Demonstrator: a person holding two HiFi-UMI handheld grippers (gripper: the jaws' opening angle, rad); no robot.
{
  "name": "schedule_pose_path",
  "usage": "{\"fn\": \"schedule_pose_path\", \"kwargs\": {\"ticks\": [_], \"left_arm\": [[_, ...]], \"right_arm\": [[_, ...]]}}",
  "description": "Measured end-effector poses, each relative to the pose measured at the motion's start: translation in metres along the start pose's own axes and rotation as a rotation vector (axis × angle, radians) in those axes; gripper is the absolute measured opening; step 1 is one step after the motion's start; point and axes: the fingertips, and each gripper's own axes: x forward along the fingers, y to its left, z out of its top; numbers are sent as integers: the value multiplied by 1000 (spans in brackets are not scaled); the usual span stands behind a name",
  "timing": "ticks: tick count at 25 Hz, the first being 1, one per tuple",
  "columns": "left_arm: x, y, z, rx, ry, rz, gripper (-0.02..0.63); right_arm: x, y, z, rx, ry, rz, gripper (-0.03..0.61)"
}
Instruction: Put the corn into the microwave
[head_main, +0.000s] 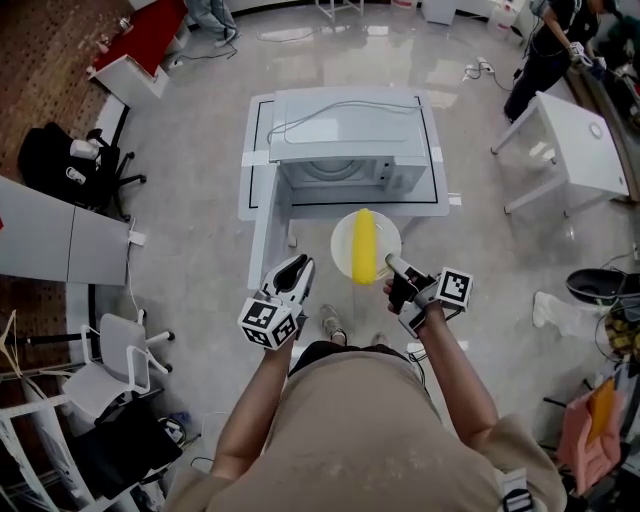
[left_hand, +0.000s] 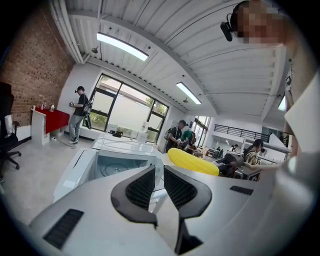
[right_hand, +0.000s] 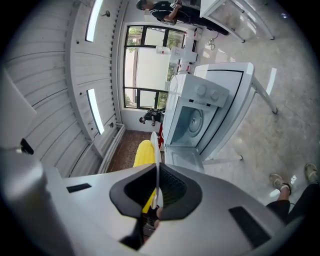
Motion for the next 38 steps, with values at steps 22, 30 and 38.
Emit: {"fn": "schedule_pose_path", "kwargs": {"ticks": [22, 30, 38], "left_arm": [[51, 52, 16, -9, 35, 3, 44], [78, 66, 25, -12, 43, 67, 44], [101, 94, 11, -29, 63, 141, 44]], "right_arm": [[81, -23, 36, -41, 45, -17, 15], [105, -42, 64, -85, 134, -33, 15], [134, -73, 73, -24, 189, -62, 15]]}}
